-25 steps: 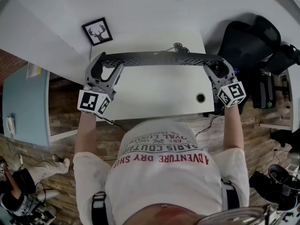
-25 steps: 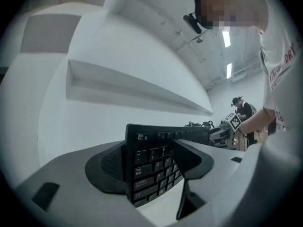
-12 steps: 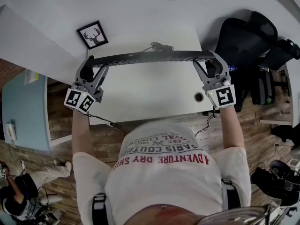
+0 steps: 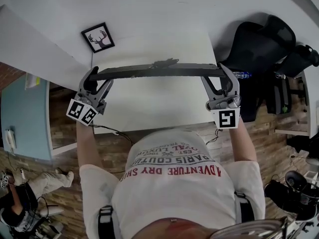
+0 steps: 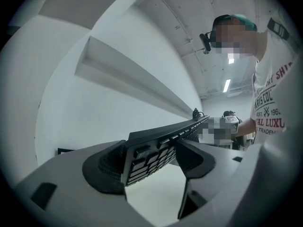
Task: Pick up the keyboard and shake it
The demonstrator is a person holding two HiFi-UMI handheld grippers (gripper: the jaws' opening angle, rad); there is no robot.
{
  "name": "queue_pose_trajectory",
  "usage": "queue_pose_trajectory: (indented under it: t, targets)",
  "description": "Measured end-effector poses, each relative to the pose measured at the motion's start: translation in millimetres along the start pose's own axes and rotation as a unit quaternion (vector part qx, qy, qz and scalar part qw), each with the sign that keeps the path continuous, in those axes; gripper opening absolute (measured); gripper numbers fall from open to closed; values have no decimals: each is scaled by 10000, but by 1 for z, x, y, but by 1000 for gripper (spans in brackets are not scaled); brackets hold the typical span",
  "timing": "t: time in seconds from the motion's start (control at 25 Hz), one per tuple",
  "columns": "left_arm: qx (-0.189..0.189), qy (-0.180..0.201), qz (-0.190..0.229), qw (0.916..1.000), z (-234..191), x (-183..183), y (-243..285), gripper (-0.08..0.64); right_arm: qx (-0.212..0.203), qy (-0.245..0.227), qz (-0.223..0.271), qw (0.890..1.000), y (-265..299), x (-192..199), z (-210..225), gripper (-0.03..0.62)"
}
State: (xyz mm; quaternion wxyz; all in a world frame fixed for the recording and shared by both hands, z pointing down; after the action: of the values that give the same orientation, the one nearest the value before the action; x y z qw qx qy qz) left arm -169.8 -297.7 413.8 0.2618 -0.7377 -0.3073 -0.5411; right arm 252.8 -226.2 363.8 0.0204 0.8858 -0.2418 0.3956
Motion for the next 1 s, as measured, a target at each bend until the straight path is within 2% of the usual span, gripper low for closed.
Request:
queue_pose_trajectory:
  t: [0.08, 0.28, 0.36, 0.48, 0.6, 0.76, 0.88, 1.0]
  targets:
    - [-21, 54, -37, 10000, 2, 2, 0, 325, -40, -85, -51, 9999, -2, 3, -1, 258]
    - [-113, 176, 12, 9998, 7, 1, 3, 325, 18, 251, 16, 9997, 2, 5, 3, 259]
    - [-205, 207, 67, 9996, 10, -2, 5, 324, -137, 440, -6, 9989, 6, 6, 8, 259]
    - [-400, 250, 125, 9988, 13, -6, 6, 324, -577, 850, -222, 9945, 12, 14, 13, 258]
    - [-583, 296, 103, 9978, 17, -5, 7, 324, -1063, 1416, -749, 9813, 13, 34, 12, 258]
    - [-808, 348, -186, 9959, 22, 2, 8, 324, -1436, 2173, -1264, 9572, 15, 59, 4, 256]
    - [-965, 258, -447, 9940, 23, 11, 9, 324, -1679, 2505, -1550, 9407, 17, 75, -4, 256]
    - [-1078, 143, -657, 9919, 25, 18, 9, 324, -1847, 2688, -1725, 9294, 17, 86, -10, 258]
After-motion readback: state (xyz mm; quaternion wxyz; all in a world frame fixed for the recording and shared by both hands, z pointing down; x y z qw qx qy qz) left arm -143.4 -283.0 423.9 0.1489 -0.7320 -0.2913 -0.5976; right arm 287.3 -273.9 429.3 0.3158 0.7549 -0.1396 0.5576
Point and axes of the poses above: the fingertips, and each gripper's own axes: y forward along the fingers, z to its right, x out of its underside, the point moved 7 cm from there along -y, backward along the fingers, and after that the axes turned 12 degrees about -y, right-handed, at the moved point
